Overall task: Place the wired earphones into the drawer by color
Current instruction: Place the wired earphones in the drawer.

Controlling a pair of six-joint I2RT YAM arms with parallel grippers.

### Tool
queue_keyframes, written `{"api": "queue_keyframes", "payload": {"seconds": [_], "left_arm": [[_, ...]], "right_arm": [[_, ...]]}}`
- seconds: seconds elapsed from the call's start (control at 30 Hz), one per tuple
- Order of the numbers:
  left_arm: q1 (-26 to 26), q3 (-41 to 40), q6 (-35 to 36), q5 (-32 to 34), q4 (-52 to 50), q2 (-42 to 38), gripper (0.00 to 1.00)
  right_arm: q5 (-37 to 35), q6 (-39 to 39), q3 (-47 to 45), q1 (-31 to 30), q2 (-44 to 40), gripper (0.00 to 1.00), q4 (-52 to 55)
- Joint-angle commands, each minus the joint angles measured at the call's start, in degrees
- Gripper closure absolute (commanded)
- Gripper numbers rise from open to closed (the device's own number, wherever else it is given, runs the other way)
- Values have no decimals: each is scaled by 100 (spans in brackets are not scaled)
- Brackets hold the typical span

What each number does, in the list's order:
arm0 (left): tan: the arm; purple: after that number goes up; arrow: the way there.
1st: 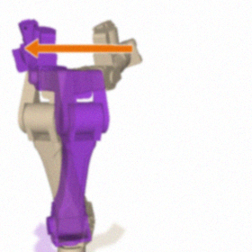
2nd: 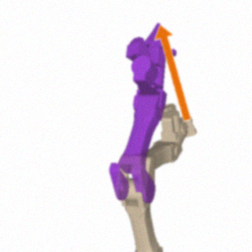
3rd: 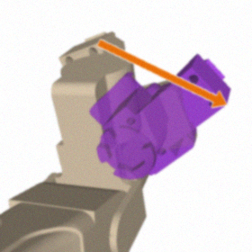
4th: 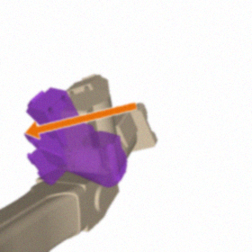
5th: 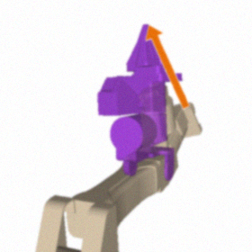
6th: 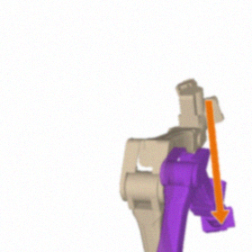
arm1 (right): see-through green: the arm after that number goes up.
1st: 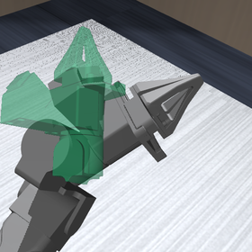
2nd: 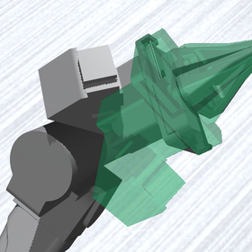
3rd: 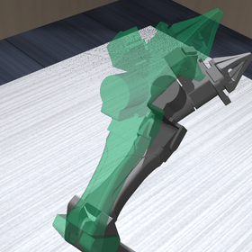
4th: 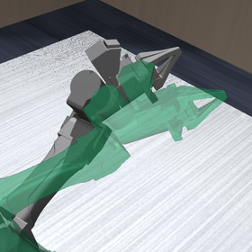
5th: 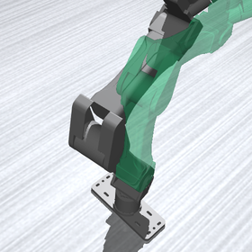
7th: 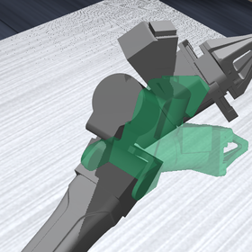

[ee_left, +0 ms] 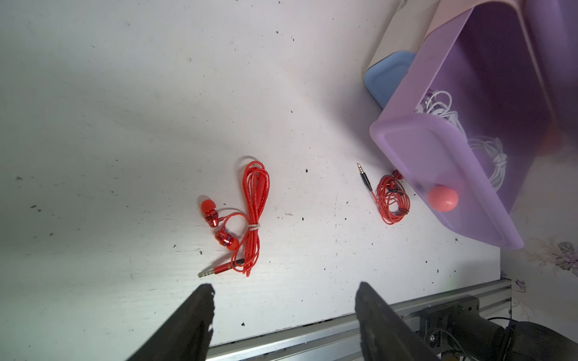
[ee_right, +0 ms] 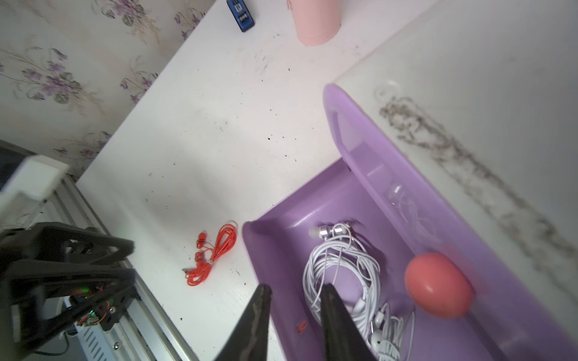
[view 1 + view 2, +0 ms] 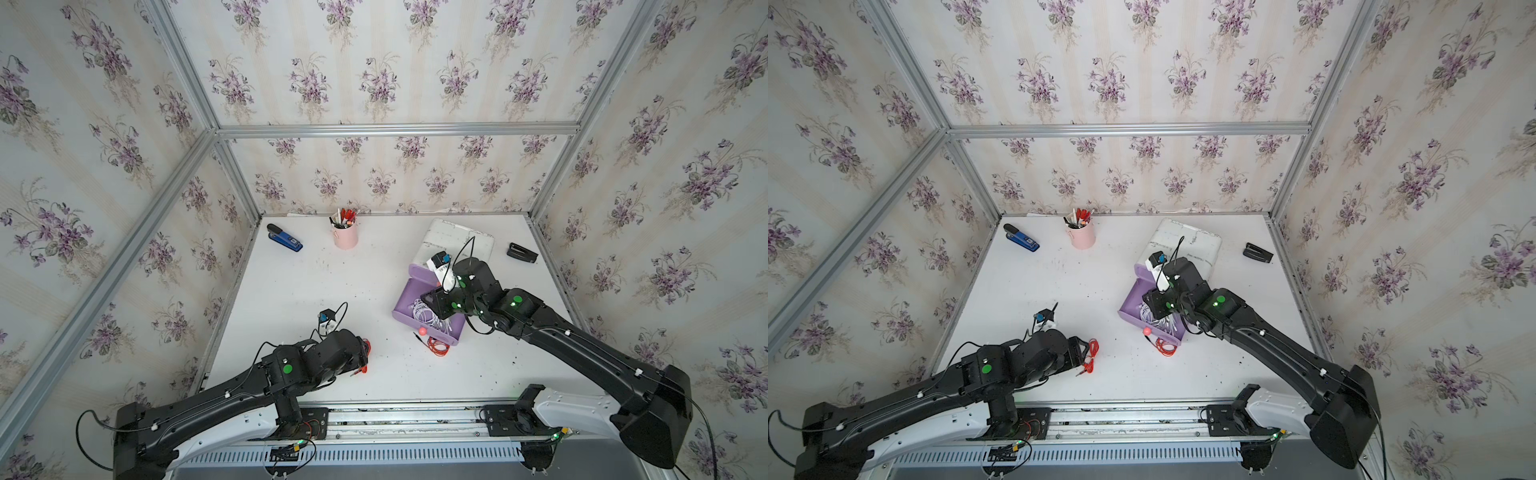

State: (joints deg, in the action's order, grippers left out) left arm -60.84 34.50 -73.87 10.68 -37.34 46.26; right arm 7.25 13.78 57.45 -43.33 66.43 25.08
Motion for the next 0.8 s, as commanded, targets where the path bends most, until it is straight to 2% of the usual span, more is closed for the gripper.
{"api": "queue_keyframes", "payload": {"seconds": [0.0, 0.13, 0.27, 0.33, 0.43, 0.5, 0.67, 0.77], "left_arm": [[0, -194, 127, -378, 1184, 256, 34], [2, -375, 281, -552, 2249, 805, 57], [7, -125, 529, -642, 2532, 1437, 83], [11, -13, 616, -712, 2709, 1736, 88], [19, 130, 646, -790, 2961, 2152, 92], [19, 175, 618, -820, 3175, 2401, 93], [27, 302, 419, -870, 3605, 3034, 99], [28, 387, 398, -926, 3957, 3342, 100]], "right_arm": [[113, 105, 148, 11, -320, 63, -177], [-36, 312, 718, 471, -476, 52, 111], [-583, 318, 1759, 1280, 75, 50, 839], [-402, 334, 2232, 1935, 468, 50, 997], [395, 536, 3027, 3065, 1312, 48, 1077], [573, 547, 3705, 3531, 2000, 48, 1293], [1006, 367, 5639, 3823, 3738, 53, 2130], [1048, 309, 6194, 3881, 4280, 55, 2283]]}}
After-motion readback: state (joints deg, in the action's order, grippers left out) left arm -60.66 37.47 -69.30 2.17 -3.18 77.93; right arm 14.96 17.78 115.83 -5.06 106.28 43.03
